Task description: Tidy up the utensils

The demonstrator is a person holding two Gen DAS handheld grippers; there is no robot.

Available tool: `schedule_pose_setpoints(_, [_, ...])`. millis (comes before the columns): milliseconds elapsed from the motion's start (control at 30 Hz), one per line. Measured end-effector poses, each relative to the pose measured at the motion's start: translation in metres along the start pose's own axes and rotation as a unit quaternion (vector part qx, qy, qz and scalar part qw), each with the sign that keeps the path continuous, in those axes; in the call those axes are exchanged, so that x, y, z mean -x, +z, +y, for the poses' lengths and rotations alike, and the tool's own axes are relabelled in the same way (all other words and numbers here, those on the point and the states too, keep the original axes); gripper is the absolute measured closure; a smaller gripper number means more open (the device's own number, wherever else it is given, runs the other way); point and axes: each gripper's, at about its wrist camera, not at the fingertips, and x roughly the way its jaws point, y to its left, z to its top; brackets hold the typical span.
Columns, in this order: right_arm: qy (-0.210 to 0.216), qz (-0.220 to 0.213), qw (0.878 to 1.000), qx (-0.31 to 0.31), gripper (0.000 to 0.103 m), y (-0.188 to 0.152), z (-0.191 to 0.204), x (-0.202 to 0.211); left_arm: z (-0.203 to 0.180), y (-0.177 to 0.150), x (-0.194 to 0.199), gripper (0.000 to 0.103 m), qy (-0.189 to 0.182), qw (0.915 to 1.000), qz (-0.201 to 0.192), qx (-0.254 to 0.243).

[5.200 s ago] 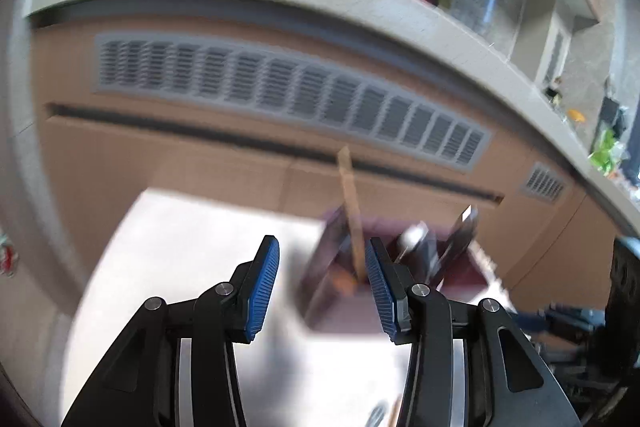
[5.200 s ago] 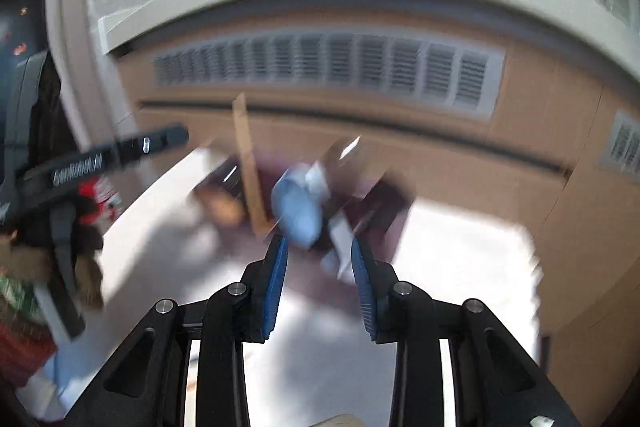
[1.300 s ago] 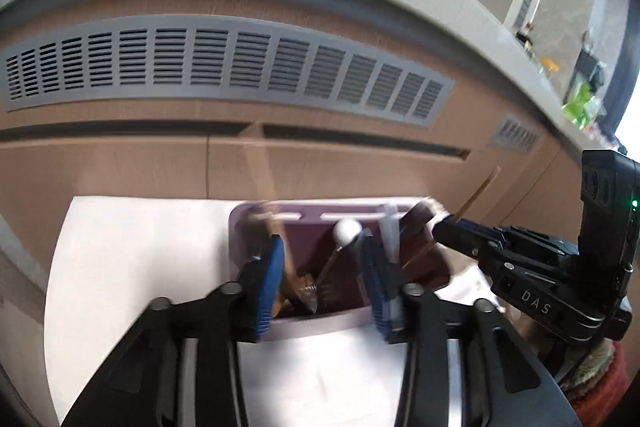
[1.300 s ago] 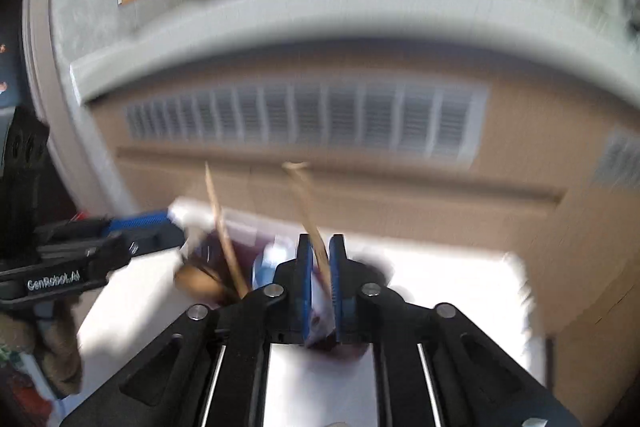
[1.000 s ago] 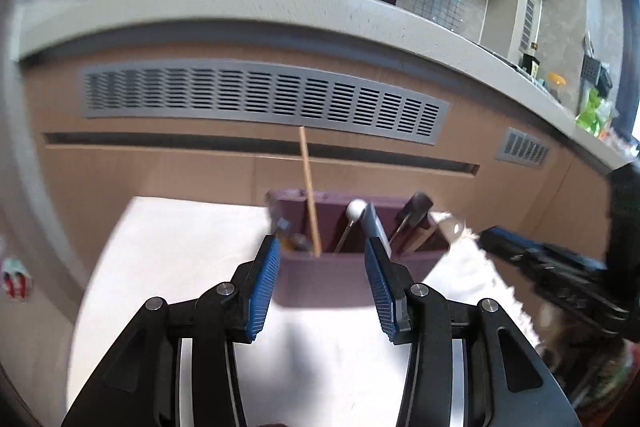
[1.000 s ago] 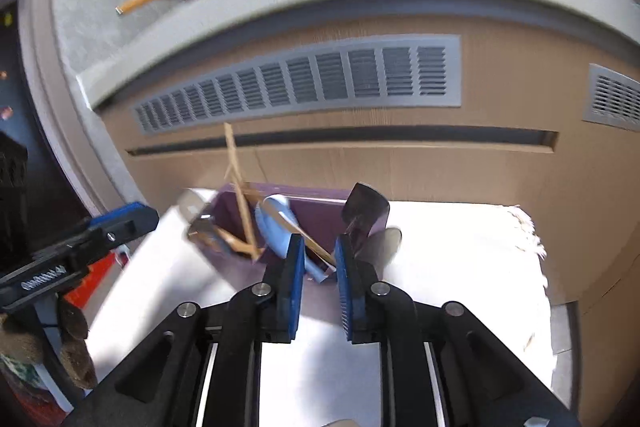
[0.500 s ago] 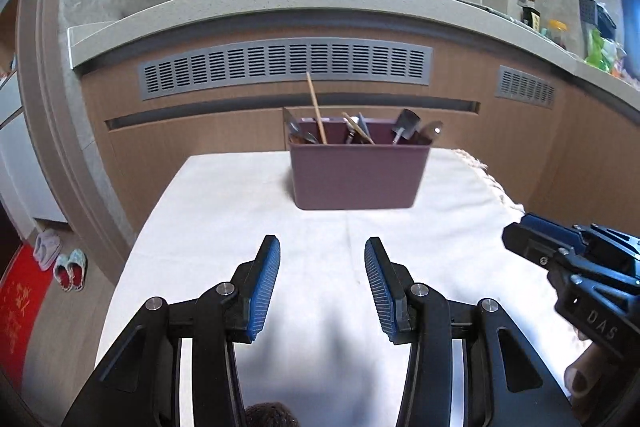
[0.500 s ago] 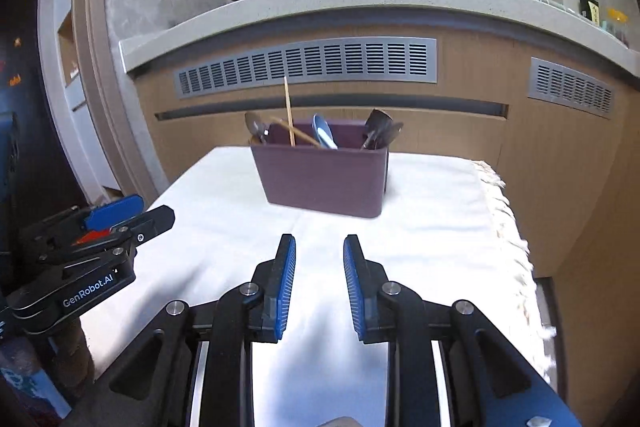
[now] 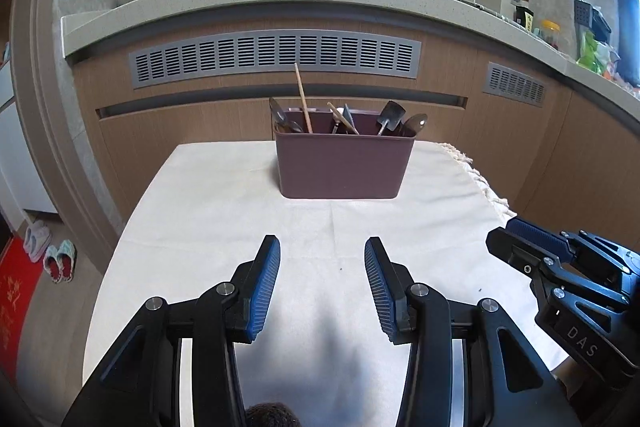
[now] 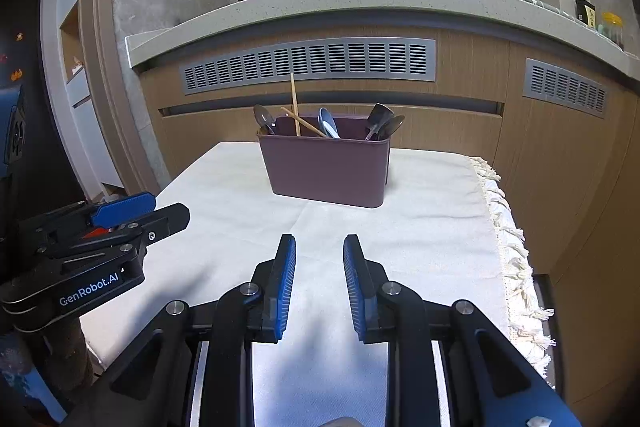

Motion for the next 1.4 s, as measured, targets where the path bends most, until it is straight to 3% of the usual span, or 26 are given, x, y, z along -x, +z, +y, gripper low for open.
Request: schedule_pose_setpoints(1400, [-0.003, -0.003, 1.0, -0.003, 0.08, 0.0021, -0.0029, 0.0017, -0.003, -0.0063, -0.0009, 0.058, -0.004, 0.9999, 0.011, 0.008])
